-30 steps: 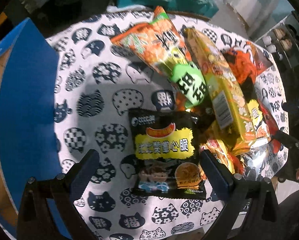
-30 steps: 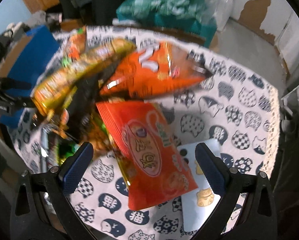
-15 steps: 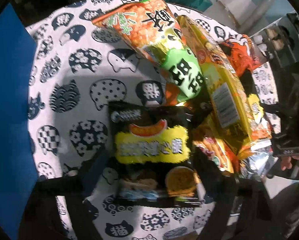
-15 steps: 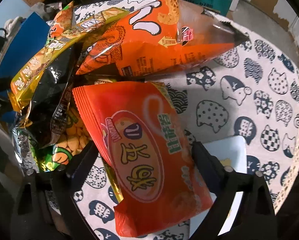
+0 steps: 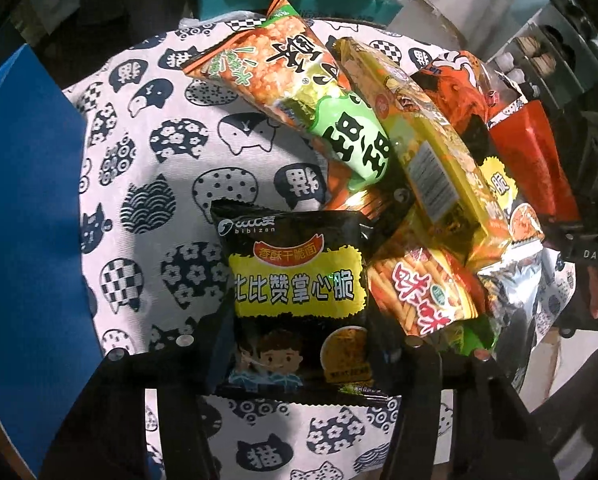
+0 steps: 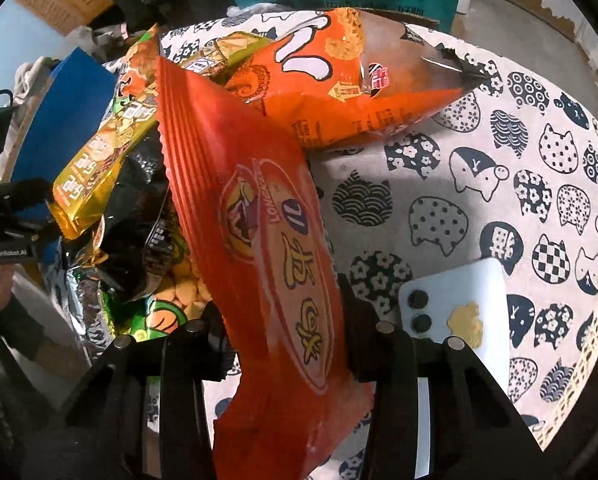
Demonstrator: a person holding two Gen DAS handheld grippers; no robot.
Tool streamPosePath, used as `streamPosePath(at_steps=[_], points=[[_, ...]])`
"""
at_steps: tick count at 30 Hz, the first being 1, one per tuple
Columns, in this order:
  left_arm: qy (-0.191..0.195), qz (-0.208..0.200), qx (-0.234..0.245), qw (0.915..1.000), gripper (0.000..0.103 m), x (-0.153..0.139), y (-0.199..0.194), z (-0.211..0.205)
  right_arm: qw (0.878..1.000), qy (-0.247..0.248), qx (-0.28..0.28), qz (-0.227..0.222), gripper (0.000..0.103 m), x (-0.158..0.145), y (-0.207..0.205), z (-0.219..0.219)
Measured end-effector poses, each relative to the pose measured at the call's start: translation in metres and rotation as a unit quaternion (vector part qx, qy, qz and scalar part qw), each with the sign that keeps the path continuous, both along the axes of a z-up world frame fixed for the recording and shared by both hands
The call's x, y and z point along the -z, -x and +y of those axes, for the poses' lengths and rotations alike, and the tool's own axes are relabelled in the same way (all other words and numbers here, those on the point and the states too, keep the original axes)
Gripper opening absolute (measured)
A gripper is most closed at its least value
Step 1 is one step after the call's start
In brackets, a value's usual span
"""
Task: Organize snacks
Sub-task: 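Carry the black chip bag into the box and open the left tool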
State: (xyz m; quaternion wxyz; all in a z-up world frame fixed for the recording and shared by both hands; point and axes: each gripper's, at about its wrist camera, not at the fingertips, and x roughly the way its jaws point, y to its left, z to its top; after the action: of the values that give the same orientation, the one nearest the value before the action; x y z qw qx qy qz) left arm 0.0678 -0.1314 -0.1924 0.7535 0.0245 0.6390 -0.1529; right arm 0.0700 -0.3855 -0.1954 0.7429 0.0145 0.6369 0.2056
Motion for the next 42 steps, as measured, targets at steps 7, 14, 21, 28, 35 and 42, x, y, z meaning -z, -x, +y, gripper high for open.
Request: streamPosePath(at_steps=[7,14,21,28,35,42], points=[[-0.011,-0.032,-0.007,0.9994,0.058,-0.025,0.011,0.016,1.000,0.011,0.016,-0.022,0.030,-0.015,0.004,0.004],[-0.027,-0.076,-0.002,0.9967,0.058,-0.055,0.022,0.025,0.999,0.014,0.035,-0.037,0.028,-0.034,0.016,-0.005],[-0.043,-0.129,-0.003,0.9907,0.058,-0.084,0.029,0.031,0.996,0.035,0.042,-0.065,0.028,-0.066,0.032,0.004],[-0.044,-0.171,-0.013,0.9842,0.058,-0.117,0.036,0.051,0.994,0.025,0.042,-0.096,0.028,-0.095,0.028,0.023],[-0.050,-0.195,-0.045,0.9784,0.058,-0.137,0.038,0.099,0.993,0.009,0.018,-0.119,0.028,-0.121,0.020,0.064],[-0.076,-0.180,-0.096,0.9760,0.058,-0.122,0.035,0.159,0.991,-0.007,-0.009,-0.130,0.028,-0.137,0.005,0.115]])
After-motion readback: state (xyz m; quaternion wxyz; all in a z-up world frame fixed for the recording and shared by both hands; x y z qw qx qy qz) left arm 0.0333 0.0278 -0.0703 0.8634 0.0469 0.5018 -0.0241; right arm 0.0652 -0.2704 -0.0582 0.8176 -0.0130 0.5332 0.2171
